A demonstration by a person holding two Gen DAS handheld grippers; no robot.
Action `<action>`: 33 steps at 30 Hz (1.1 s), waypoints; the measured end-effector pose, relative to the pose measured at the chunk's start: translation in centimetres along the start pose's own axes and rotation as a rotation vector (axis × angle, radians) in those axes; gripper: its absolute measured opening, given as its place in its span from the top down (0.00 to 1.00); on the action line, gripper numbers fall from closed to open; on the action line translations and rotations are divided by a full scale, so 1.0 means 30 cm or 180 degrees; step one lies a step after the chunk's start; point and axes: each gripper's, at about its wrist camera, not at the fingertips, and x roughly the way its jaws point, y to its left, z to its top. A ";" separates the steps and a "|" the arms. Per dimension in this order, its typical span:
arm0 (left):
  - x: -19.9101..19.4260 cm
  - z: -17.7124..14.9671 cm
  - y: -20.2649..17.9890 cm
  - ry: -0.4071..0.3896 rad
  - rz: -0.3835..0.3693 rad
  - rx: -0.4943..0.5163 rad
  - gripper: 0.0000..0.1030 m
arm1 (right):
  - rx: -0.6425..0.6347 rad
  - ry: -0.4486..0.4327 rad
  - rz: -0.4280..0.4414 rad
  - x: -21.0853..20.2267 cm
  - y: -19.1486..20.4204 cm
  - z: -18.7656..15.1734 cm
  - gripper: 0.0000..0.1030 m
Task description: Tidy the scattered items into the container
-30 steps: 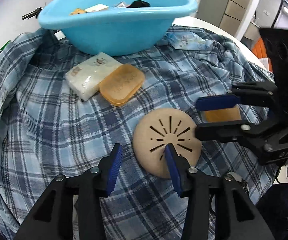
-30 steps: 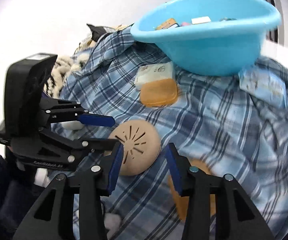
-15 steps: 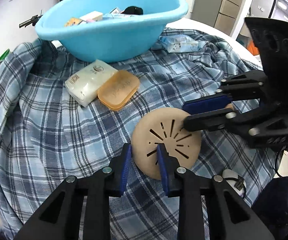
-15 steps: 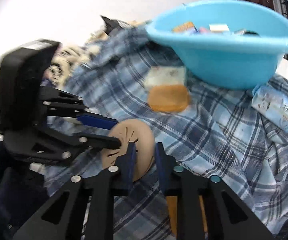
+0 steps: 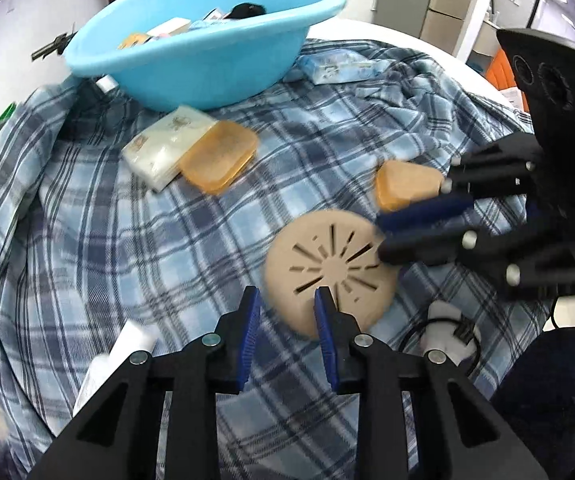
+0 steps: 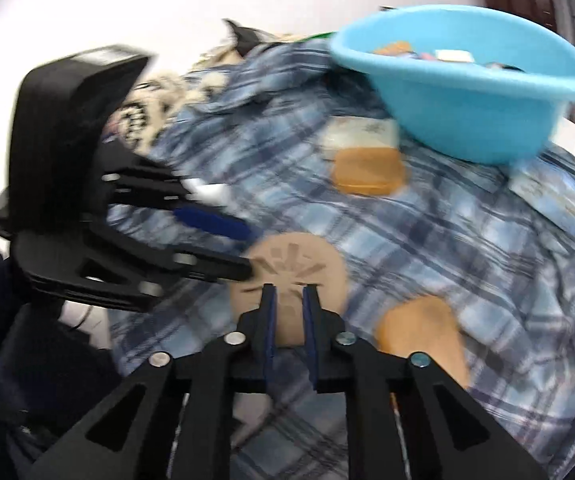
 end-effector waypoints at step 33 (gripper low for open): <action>0.047 -0.045 0.022 0.0094 -0.0100 0.0090 0.67 | -0.0042 0.0441 0.1340 0.088 0.021 0.045 0.62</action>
